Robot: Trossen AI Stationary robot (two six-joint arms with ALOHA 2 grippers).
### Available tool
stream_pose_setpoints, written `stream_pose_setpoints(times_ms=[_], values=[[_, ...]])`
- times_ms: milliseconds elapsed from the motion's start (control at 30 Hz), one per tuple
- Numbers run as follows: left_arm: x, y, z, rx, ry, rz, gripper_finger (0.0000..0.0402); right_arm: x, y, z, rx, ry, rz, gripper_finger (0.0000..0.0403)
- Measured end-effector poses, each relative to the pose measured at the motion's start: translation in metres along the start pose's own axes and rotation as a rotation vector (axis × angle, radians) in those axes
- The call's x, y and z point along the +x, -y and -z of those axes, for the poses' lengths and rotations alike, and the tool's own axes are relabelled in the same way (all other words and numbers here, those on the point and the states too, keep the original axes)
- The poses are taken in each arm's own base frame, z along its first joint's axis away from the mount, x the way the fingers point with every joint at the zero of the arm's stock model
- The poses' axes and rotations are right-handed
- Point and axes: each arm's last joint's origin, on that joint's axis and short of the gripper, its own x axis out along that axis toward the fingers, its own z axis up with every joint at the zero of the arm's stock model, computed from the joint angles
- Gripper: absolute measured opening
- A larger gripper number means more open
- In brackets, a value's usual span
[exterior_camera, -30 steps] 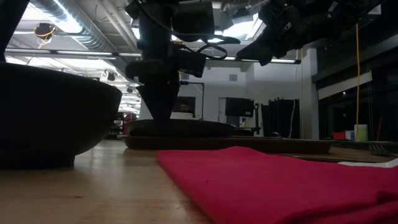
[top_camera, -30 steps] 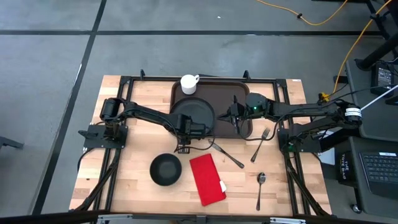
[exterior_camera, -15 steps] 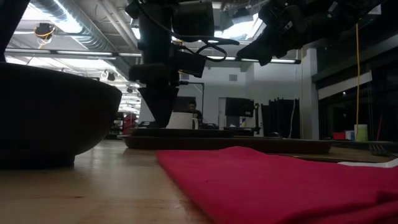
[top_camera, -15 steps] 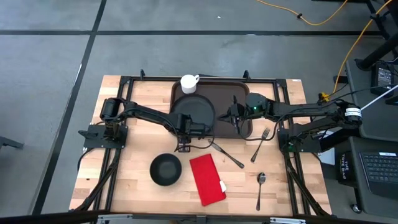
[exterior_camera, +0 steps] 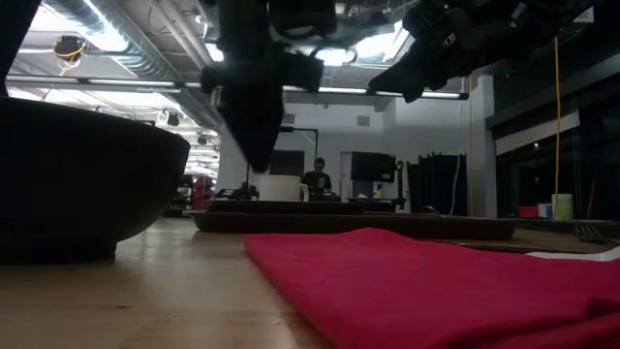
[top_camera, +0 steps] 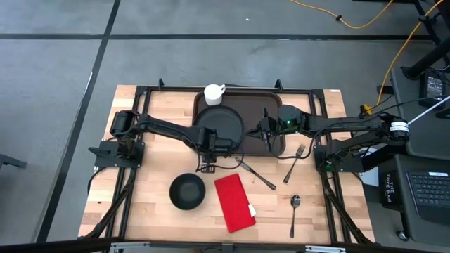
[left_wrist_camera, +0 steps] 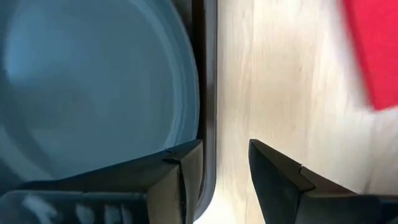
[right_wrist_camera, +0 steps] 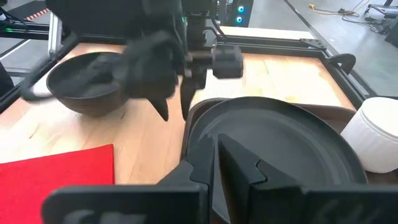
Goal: Set up tray
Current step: Put the black bowl on top of the black plate
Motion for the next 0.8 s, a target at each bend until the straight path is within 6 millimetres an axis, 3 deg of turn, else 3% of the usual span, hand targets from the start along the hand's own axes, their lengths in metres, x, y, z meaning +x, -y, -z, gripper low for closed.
stream_pose_setpoints(times_ms=[400, 633, 800], values=[[-0.031, 0.004, 0.001, 0.003, -0.046, -0.028, 0.0123, 0.0, 0.0, 0.002, -0.001, -0.019, -0.003, 0.0028], [-0.058, 0.027, 0.01, -0.017, 0.049, -0.071, 0.0123, 0.0, 0.0, 0.002, -0.003, -0.02, -0.003, 0.0028], [-0.057, 0.049, 0.019, -0.012, 0.098, -0.131, 0.0123, 0.0, 0.0, 0.002, -0.006, -0.017, -0.003, 0.0028]])
